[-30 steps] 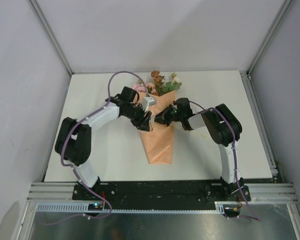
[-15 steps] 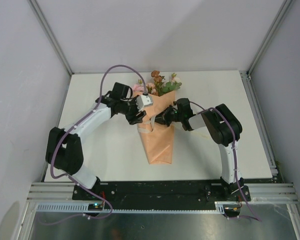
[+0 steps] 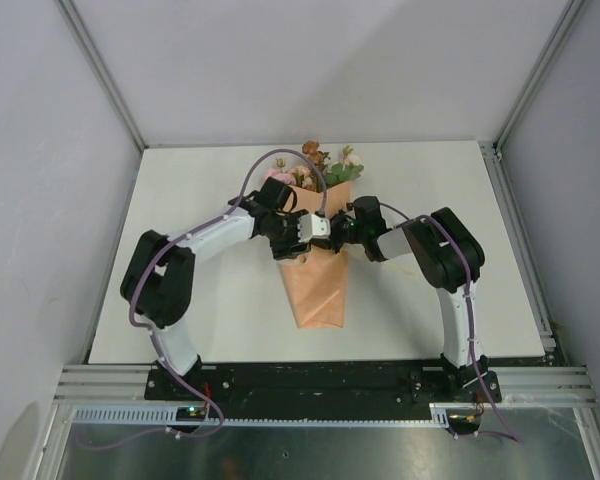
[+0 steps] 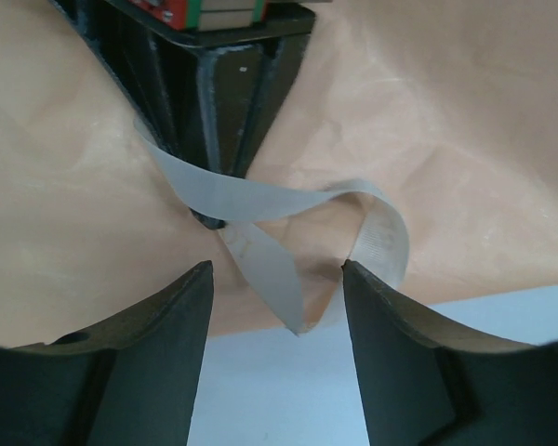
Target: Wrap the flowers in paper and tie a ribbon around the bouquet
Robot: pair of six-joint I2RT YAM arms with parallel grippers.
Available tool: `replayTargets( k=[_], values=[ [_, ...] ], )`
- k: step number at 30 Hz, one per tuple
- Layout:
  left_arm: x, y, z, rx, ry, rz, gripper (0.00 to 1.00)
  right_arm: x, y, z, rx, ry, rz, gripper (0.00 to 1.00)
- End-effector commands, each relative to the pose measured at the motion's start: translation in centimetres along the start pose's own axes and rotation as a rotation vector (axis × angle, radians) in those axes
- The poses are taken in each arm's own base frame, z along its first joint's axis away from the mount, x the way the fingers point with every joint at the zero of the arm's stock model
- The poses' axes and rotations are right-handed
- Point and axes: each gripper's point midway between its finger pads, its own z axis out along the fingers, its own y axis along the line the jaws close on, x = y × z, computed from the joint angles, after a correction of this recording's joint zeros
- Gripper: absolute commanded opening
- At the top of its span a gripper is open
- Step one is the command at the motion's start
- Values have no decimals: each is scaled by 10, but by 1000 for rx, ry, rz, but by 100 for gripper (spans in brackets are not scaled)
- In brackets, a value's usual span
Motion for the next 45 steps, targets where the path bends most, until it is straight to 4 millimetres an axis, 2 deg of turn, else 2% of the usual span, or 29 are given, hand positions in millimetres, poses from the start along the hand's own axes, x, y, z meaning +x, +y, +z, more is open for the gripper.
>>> replayTargets(
  k=[1, 4, 10, 12, 13, 14, 15, 17, 19, 21, 26, 30, 32, 35, 37, 39, 41, 45],
  values=[
    [-16, 32, -1, -85, -9, 46, 61, 6, 11, -5, -28, 18, -20, 1],
    [-13, 39, 4, -94, 8, 42, 52, 8, 11, -4, -24, 22, -18, 1],
    [-15, 40, 6, -91, 5, 48, 8, 9, 15, -6, -29, 23, -33, 5],
    [-14, 37, 3, -92, 3, 48, 2, 9, 14, -10, -12, 23, -50, 7],
    [-12, 35, 1, -92, 6, 45, 1, 8, 12, -14, 4, 23, -53, 11],
    [-11, 34, -1, -92, 5, 42, 1, 7, 10, -18, 18, 25, -76, 20],
    [-9, 32, -1, -90, 6, 34, 0, 6, 8, -24, 34, 32, -95, 36],
    [-5, 30, -3, -90, 8, 15, 0, 3, 4, -37, 62, 46, -130, 61],
    [-1, 30, -4, -95, 8, -5, 0, -1, 0, -53, 97, 43, -155, 76],
    [-1, 31, -5, -101, 4, -18, 0, -5, -1, -68, 123, 41, -184, 84],
    [-4, 34, -9, -117, -11, -35, 0, -1, 4, -107, 144, 67, -305, 92],
    [-9, 35, -16, -135, -22, -38, 0, 5, 10, -145, 204, 73, -538, 98],
    [-9, 36, -20, -148, -21, -45, 0, 3, 14, -166, 267, 39, -729, 99],
    [-10, 38, -25, -170, -21, -54, 0, -2, 33, -202, 350, -51, -1151, 99],
    [-10, 38, -27, -178, -22, -58, 0, -13, 38, -224, 430, -136, -1390, 99],
    [-11, 38, -29, -186, -25, -67, 0, -23, 30, -244, 527, -162, -1579, 99],
    [-11, 37, -30, -190, -25, -72, 0, -23, 8, -260, 596, -43, -1737, 99],
    [-12, 38, -31, -195, -28, -78, 0, -33, -42, -277, 776, 175, -1759, 93]
  ],
)
